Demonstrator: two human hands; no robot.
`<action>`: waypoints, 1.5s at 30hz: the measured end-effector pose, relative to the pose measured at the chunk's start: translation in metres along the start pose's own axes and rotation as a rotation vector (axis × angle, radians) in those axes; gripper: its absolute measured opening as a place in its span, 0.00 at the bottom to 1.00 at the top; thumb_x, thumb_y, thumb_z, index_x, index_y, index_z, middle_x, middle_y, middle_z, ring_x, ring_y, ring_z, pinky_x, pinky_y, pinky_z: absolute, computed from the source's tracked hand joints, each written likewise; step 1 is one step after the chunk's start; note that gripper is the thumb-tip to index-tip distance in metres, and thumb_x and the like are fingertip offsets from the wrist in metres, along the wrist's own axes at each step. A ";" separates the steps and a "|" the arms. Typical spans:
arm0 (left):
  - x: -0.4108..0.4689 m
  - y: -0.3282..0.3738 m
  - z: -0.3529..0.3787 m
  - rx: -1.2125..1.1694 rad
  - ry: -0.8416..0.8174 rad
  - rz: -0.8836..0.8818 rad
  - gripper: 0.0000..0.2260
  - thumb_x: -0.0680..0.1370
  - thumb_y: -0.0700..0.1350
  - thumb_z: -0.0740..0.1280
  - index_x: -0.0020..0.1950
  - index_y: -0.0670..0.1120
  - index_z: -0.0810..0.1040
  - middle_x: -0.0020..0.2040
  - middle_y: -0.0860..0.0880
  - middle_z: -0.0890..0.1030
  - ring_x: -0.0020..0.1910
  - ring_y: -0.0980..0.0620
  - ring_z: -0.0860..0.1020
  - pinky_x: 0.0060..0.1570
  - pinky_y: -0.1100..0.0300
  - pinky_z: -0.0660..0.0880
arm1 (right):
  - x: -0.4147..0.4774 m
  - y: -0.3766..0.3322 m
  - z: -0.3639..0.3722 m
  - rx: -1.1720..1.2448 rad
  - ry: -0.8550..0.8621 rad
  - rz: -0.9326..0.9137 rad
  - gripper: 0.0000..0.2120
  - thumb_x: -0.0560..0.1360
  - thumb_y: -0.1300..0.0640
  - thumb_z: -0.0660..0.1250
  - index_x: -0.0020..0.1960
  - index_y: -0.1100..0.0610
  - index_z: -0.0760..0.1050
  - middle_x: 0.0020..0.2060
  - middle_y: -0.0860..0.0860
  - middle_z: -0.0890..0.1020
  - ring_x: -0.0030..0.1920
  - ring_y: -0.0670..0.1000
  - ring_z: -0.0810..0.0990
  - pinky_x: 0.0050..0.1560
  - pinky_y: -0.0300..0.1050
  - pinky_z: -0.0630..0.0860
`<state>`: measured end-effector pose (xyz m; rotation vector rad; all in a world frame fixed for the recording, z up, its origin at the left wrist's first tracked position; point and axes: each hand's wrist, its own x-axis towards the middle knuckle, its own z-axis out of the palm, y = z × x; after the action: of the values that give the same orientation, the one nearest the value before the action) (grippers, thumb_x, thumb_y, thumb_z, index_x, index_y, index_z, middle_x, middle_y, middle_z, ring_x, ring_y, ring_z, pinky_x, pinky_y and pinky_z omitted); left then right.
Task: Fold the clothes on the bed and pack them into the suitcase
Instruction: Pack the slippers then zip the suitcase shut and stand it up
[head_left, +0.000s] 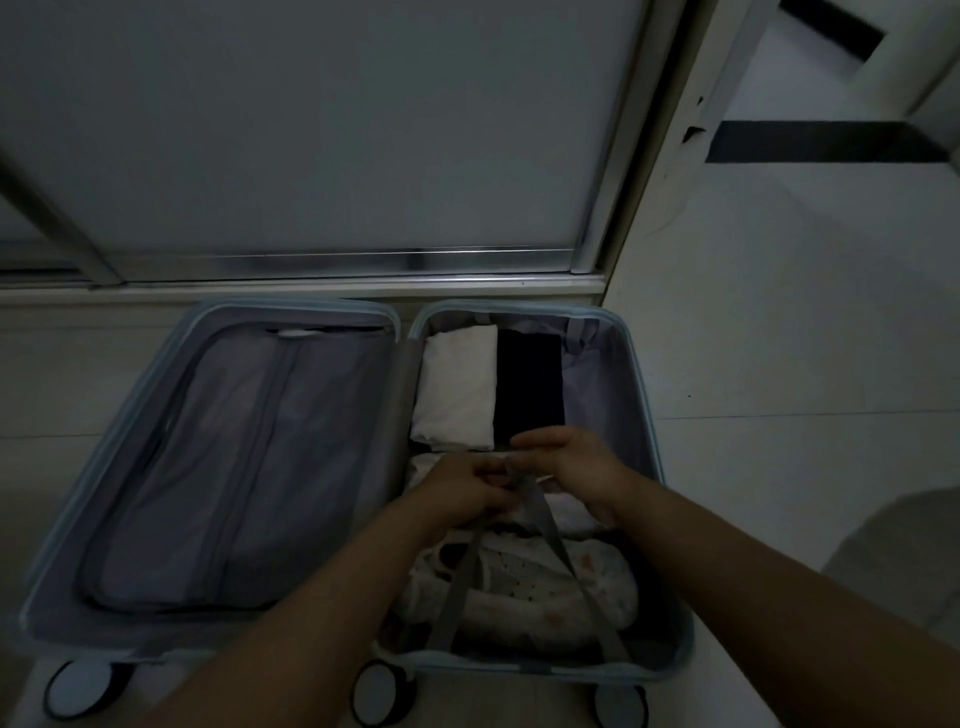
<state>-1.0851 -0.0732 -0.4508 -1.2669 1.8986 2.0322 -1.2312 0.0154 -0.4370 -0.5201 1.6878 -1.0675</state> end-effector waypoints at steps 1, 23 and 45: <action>0.001 0.003 0.001 -0.044 -0.028 -0.024 0.11 0.73 0.40 0.72 0.55 0.46 0.83 0.49 0.46 0.85 0.50 0.47 0.82 0.51 0.55 0.80 | 0.005 0.000 -0.002 0.015 0.039 0.019 0.12 0.69 0.60 0.76 0.52 0.54 0.82 0.44 0.52 0.86 0.48 0.52 0.84 0.48 0.45 0.78; 0.101 0.050 -0.009 -0.510 0.103 -0.120 0.07 0.82 0.37 0.59 0.53 0.34 0.72 0.42 0.40 0.80 0.34 0.45 0.79 0.30 0.56 0.79 | 0.177 -0.033 -0.076 -0.493 0.444 -0.066 0.14 0.75 0.61 0.65 0.57 0.69 0.76 0.54 0.63 0.80 0.56 0.61 0.78 0.60 0.51 0.73; 0.112 0.053 -0.026 -0.631 0.199 -0.140 0.11 0.82 0.39 0.53 0.41 0.46 0.67 0.30 0.48 0.66 0.26 0.53 0.63 0.29 0.61 0.63 | 0.160 -0.116 -0.040 0.708 0.045 0.086 0.11 0.80 0.57 0.61 0.45 0.63 0.77 0.37 0.58 0.78 0.34 0.52 0.78 0.35 0.40 0.79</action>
<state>-1.1757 -0.1588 -0.4737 -1.7214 1.1968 2.6102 -1.3463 -0.1495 -0.4207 0.0337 1.2365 -1.5147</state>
